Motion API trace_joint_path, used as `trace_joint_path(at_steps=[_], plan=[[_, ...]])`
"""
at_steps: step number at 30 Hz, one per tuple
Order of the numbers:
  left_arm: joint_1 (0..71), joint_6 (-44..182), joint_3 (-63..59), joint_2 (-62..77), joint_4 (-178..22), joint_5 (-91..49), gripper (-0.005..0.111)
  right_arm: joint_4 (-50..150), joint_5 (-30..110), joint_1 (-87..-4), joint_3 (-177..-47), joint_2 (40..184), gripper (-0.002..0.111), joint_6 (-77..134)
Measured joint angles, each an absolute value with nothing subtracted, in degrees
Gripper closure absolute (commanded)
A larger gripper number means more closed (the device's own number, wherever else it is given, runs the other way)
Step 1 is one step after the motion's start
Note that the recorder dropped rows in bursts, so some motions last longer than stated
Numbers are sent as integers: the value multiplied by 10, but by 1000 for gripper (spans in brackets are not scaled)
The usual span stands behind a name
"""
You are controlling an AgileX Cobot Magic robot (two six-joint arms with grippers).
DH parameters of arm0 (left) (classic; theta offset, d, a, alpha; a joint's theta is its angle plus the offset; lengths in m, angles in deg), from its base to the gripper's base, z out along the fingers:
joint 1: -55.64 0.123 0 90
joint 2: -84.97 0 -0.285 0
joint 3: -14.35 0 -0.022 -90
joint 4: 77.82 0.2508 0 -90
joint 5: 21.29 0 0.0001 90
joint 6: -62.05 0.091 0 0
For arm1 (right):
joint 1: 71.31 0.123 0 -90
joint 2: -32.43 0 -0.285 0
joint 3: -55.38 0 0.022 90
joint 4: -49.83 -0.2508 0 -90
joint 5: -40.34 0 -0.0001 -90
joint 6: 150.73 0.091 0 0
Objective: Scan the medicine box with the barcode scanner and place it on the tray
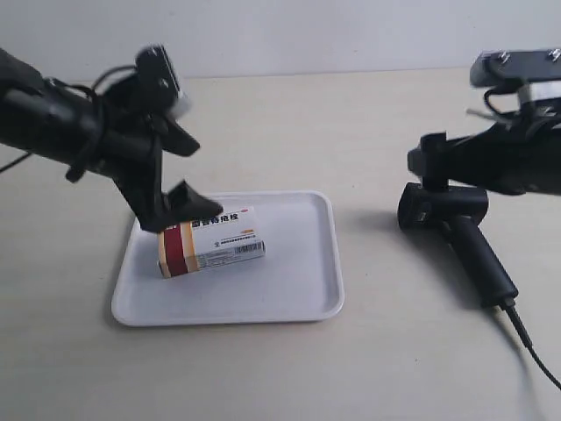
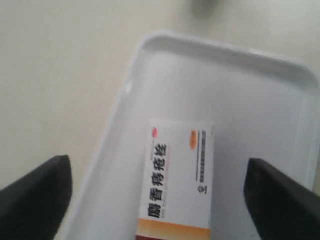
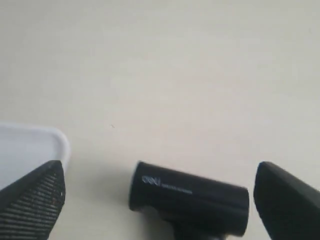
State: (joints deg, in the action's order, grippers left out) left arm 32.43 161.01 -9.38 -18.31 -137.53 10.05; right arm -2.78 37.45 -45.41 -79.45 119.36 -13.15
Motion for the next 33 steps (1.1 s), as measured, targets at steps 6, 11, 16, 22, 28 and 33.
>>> trace_joint_path(at_steps=[6,11,16,22,28,33], plan=[[324,1480,-97,3,-1366,116,104,-2,475,-454,-795,971,85,-140],[324,1453,-184,150,-1430,73,104,15,495,-454,-747,802,108,-140],[324,1447,-334,300,-1503,-51,104,16,430,-454,-626,669,108,-138],[324,1445,-428,422,-1533,-76,104,16,410,-454,-554,578,108,-129],[324,1445,-460,476,-1535,-78,104,16,411,-454,-550,550,108,-126],[333,1445,-478,510,-1537,-83,104,16,411,-454,-550,548,108,-126]])
